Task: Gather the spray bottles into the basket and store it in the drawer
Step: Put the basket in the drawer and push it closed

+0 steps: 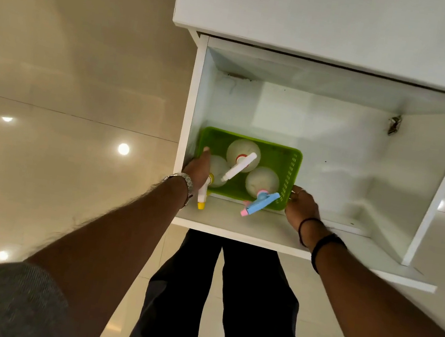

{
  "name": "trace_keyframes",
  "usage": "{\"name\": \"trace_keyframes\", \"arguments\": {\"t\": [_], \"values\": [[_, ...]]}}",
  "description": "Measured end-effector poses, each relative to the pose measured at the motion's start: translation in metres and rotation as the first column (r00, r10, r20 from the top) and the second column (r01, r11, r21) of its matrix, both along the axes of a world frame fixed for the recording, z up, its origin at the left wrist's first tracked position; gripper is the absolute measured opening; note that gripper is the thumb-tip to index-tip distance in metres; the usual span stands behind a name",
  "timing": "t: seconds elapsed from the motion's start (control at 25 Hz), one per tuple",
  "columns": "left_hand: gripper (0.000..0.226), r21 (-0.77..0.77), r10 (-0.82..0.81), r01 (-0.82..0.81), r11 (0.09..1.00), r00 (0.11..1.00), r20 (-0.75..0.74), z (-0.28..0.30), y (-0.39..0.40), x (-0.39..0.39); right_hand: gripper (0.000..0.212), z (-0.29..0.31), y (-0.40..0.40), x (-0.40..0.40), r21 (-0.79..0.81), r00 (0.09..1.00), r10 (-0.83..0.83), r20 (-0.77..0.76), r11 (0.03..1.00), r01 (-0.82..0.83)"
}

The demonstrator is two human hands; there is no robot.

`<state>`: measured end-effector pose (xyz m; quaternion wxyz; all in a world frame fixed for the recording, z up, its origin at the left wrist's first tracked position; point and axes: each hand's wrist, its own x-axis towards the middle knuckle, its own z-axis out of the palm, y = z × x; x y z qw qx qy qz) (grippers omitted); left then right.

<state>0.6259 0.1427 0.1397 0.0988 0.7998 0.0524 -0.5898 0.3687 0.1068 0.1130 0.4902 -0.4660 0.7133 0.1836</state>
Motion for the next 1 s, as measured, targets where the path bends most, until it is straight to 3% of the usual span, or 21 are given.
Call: {"name": "trace_keyframes", "arguments": {"t": [0.16, 0.32, 0.4, 0.48, 0.56, 0.64, 0.76, 0.88, 1.0], "values": [[0.074, -0.031, -0.135, 0.138, 0.990, 0.987, 0.086, 0.010, -0.001, 0.002, 0.049, 0.001, -0.002, 0.018, 0.166, 0.987, -0.158, 0.008, 0.974, 0.155], [0.067, -0.177, -0.408, 0.437, 0.882, 0.895, 0.181, 0.042, 0.017, -0.004, 0.051, 0.036, 0.001, 0.019, 0.022, 0.989, -0.138, -0.058, 0.990, 0.139], [0.071, -0.236, -0.600, 0.671, 0.703, 0.738, 0.309, 0.071, 0.031, -0.014, 0.050, 0.066, 0.010, 0.014, -0.090, 0.998, 0.011, -0.055, 0.996, -0.016], [0.073, -0.272, -0.756, 0.871, 0.409, 0.490, 0.434, 0.096, 0.049, -0.028, 0.052, 0.096, 0.025, 0.004, -0.112, 0.961, 0.275, -0.034, 0.954, -0.277], [0.071, -0.277, -0.871, 0.958, 0.076, 0.199, 0.449, 0.111, 0.070, -0.044, 0.056, 0.120, 0.041, -0.007, -0.078, 0.851, 0.525, 0.018, 0.849, -0.522], [0.064, -0.252, -0.906, 0.951, -0.179, -0.060, 0.419, 0.114, 0.088, -0.056, 0.062, 0.129, 0.055, -0.019, -0.066, 0.698, 0.714, 0.050, 0.700, -0.711], [0.057, -0.171, -0.875, 0.930, -0.324, -0.226, 0.427, 0.110, 0.090, -0.063, 0.059, 0.126, 0.056, -0.027, -0.008, 0.543, 0.837, 0.072, 0.545, -0.838], [0.051, -0.120, -0.824, 0.883, -0.454, -0.365, 0.433, 0.109, 0.075, -0.064, 0.051, 0.126, 0.047, -0.022, 0.017, 0.510, 0.857, 0.073, 0.510, -0.860], [0.043, -0.087, -0.781, 0.844, -0.529, -0.444, 0.439, 0.112, 0.058, -0.053, 0.046, 0.130, 0.039, -0.015, 0.023, 0.469, 0.881, 0.063, 0.469, -0.883]]}}
